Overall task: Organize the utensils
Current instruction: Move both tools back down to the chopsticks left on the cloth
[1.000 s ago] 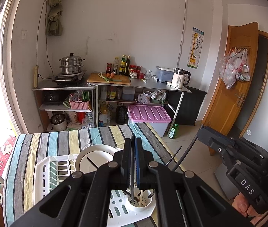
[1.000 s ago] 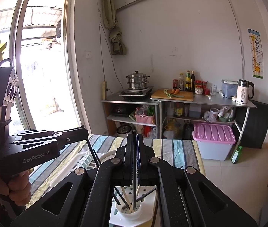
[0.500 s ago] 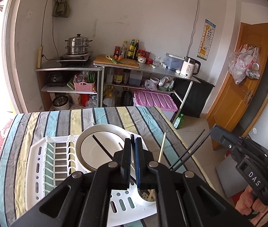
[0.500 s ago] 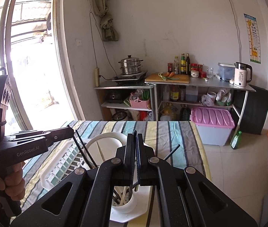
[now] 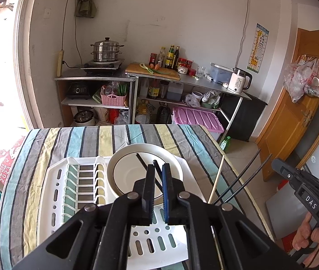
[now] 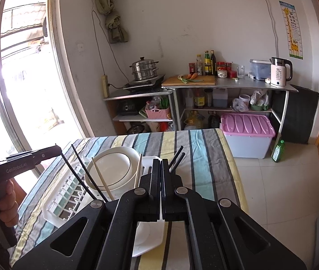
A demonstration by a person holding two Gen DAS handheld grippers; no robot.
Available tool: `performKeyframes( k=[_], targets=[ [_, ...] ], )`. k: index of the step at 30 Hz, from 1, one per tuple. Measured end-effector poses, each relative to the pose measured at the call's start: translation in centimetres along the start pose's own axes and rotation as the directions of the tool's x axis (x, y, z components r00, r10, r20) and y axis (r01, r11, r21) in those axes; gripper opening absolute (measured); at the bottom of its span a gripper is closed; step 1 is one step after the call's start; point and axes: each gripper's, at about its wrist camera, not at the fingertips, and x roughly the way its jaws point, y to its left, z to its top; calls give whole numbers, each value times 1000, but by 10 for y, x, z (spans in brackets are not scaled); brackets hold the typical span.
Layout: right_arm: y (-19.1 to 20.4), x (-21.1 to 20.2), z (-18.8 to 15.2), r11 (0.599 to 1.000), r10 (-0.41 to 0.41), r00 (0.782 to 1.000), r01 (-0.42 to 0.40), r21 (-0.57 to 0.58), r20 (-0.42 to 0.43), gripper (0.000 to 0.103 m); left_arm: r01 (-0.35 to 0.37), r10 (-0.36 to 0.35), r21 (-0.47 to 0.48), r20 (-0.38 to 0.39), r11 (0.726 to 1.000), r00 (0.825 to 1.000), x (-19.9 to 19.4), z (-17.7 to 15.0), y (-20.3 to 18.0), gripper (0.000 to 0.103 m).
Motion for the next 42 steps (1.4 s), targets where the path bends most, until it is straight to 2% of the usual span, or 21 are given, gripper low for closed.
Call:
performKeyframes(
  k=[4, 7, 10, 14, 18, 25, 31, 37, 42],
  targets=[
    [2, -6, -5, 1000, 4, 1000, -4, -16, -4, 0, -13, 13, 1, 3, 1000, 1000, -2, -5, 3, 8],
    [5, -17, -12, 1000, 6, 1000, -5, -22, 12, 8, -14, 14, -2, 12, 1000, 1000, -8, -9, 5, 19],
    [6, -29, -21, 1000, 20, 1000, -20, -17, 18, 14, -31, 31, 6, 37, 999, 999, -19, -17, 7, 19],
    [7, -47, -40, 999, 36, 999, -36, -6, 23, 14, -32, 32, 5, 65, 999, 997, -39, -34, 10, 20],
    [9, -65, -69, 998, 55, 998, -55, 5, 17, 14, -21, 20, 11, 75, 1000, 997, -59, -65, 10, 20],
    [13, -86, -118, 996, 88, 995, -86, 30, -47, 14, -5, 4, 52, 14, 999, 1000, -76, -134, -2, 20],
    [25, -96, -151, 996, 88, 991, -88, 7, -102, 14, 28, -27, 39, -22, 999, 999, -90, -179, -12, 20],
    [31, -93, -176, 994, 108, 983, -107, 12, -150, 14, 44, -42, 28, -57, 999, 997, -97, -210, -15, 20],
    [33, -84, -181, 994, 108, 979, -107, 12, -176, 14, 36, -34, 28, -81, 999, 996, -91, -216, -14, 20]
  ],
)
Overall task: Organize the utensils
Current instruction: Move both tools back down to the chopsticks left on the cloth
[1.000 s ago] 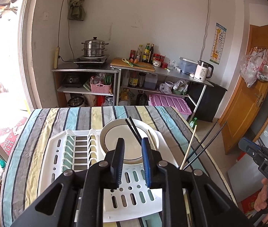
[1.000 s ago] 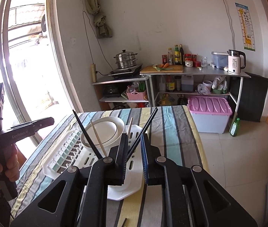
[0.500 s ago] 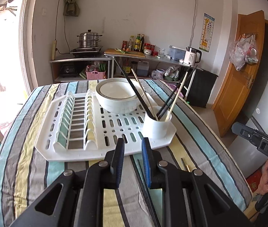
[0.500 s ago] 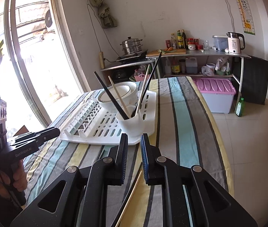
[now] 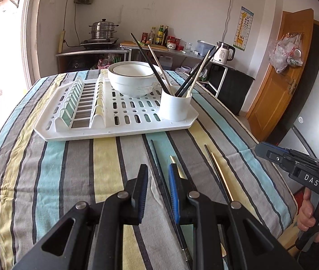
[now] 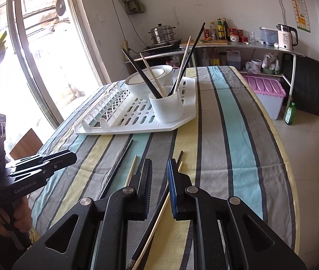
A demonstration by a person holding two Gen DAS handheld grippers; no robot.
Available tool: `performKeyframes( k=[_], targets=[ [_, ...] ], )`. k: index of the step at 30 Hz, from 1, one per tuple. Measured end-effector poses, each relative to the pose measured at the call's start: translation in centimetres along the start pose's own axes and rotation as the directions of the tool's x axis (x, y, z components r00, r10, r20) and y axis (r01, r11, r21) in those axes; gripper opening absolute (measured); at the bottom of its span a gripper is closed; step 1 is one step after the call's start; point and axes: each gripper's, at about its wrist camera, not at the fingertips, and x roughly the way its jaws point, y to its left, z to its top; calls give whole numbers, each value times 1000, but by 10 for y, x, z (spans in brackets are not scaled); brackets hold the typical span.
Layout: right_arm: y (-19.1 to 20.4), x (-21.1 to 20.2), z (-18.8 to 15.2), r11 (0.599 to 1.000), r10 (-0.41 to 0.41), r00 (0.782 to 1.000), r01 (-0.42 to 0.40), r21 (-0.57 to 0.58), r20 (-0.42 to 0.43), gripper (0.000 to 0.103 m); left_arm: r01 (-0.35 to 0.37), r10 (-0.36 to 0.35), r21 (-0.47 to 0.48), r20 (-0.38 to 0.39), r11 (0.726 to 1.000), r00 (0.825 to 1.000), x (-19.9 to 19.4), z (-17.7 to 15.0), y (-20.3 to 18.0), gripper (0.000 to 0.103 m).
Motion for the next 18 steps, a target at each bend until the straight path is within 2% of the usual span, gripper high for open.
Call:
performKeyframes(
  k=[8, 18],
  targets=[
    [-2, 28, 2, 1000, -20, 998, 20, 5, -60, 14, -14, 16, 22, -66, 1000, 998, 30, 6, 0, 20],
    [-12, 73, 7, 998, -55, 987, 57, 6, -150, 14, -37, 45, 42, -195, 998, 980, 92, 26, 6, 20]
  ],
)
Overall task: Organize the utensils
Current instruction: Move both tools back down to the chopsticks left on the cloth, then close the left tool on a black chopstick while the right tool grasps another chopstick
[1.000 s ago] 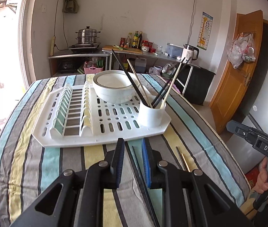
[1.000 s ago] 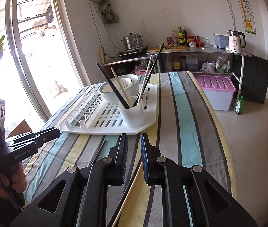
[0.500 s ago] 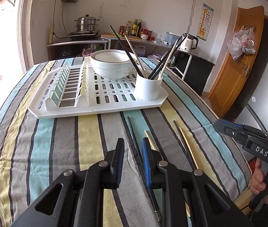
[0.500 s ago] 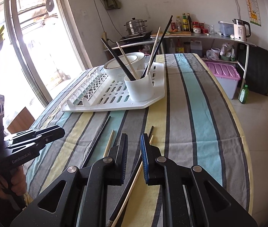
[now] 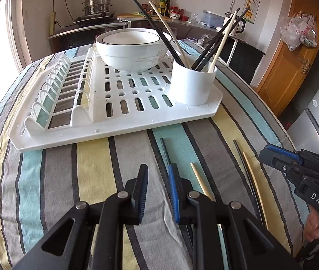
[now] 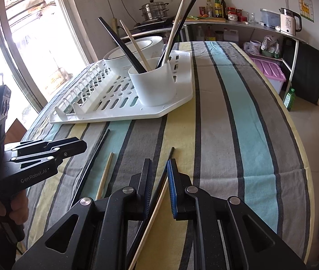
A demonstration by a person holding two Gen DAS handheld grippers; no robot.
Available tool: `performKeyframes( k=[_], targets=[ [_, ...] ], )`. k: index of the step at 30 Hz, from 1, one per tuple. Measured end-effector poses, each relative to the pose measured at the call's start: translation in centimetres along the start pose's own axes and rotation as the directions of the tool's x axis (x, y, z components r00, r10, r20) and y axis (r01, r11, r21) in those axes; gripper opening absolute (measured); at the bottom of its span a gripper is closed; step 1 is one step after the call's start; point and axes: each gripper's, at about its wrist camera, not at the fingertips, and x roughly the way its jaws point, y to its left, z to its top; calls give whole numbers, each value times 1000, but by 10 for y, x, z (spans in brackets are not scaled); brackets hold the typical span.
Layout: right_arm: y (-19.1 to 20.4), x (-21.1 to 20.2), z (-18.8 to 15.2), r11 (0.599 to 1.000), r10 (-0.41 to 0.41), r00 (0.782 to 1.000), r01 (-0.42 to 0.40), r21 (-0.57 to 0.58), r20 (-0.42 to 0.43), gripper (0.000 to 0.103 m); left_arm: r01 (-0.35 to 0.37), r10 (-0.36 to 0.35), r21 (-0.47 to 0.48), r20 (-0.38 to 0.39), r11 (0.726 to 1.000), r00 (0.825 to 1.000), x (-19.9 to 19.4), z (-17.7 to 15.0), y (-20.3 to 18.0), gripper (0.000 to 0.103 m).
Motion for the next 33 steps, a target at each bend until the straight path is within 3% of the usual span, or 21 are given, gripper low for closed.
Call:
performKeyframes(
  k=[12, 22, 28, 33],
  targets=[
    [1, 31, 7, 999, -32, 997, 30, -35, -64, 14, -7, 8, 22, -51, 1000, 999, 29, 13, -8, 20],
    [11, 40, 10, 993, -82, 994, 75, -86, -78, 14, -54, 57, 82, -30, 995, 998, 29, 12, -20, 20],
    [17, 44, 13, 985, -123, 988, 109, -136, -97, 7, -81, 84, 93, -27, 992, 996, 29, 13, -25, 7],
    [15, 45, 14, 989, -103, 990, 91, -119, -101, 6, -71, 73, 69, -29, 995, 997, 29, 15, -21, 7]
  ],
)
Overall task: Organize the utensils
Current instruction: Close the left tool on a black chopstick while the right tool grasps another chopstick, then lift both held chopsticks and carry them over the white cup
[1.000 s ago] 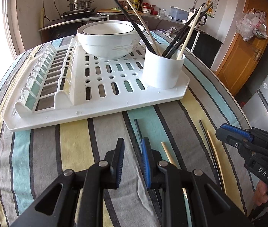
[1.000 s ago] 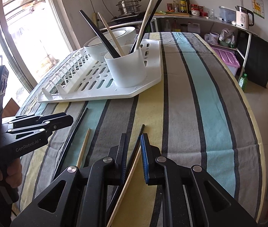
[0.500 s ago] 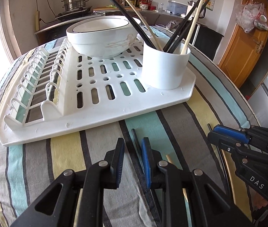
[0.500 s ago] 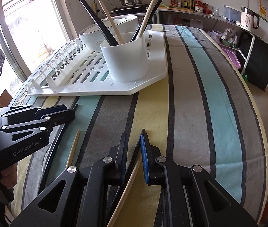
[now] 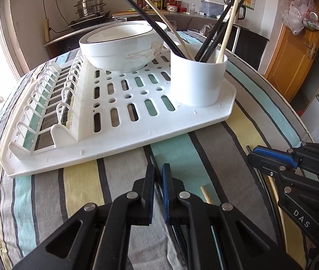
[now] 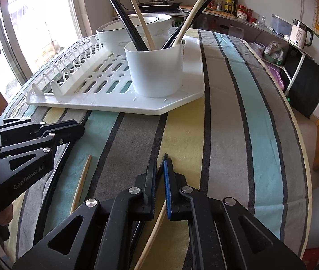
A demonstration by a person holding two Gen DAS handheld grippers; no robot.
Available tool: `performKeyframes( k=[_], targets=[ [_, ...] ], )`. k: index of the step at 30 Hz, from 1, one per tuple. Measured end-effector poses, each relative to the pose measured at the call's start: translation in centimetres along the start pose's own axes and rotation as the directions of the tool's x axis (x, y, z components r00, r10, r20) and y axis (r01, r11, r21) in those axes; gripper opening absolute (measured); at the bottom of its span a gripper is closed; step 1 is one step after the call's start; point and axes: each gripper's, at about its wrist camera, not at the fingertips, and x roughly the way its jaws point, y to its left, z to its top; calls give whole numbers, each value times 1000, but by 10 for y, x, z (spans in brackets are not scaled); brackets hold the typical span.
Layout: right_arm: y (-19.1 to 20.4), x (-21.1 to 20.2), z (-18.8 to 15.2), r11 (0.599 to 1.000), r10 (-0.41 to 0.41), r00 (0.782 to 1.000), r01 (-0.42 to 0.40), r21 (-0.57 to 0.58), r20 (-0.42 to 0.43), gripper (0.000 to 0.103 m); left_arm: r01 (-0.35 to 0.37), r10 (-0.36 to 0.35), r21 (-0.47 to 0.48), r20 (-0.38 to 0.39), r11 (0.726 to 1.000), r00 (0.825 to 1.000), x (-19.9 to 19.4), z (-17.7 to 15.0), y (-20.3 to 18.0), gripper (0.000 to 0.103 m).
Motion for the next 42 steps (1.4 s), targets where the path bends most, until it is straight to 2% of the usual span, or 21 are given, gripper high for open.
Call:
performKeyframes(
  k=[6, 15, 19, 26, 29, 35, 42],
  targets=[
    [-5, -20, 4, 999, 34, 998, -36, 32, 54, 6, 37, -36, -49, 18, 998, 999, -11, 4, 14, 6],
    [-1, -88, 15, 997, 56, 973, -66, 36, 222, 5, 72, -60, -82, 144, 994, 988, -74, 13, 29, 6],
    [0, -125, 18, 997, 65, 949, -77, 28, 308, 5, 85, -64, -84, 224, 993, 972, -112, 17, 35, 5],
    [7, -177, 4, 996, 78, 904, -91, 11, 421, 4, 104, -75, -63, 356, 993, 931, -177, 2, 36, 4],
    [11, -191, -3, 996, 82, 891, -92, 1, 447, 4, 108, -80, -53, 386, 993, 919, -193, -8, 36, 4],
    [14, -204, -16, 997, 75, 880, -78, -13, 469, 4, 100, -69, -52, 422, 994, 904, -212, -29, 38, 4],
    [13, -216, -19, 997, 72, 869, -74, -15, 489, 3, 108, -76, -51, 423, 993, 903, -222, -31, 39, 4]
  ],
)
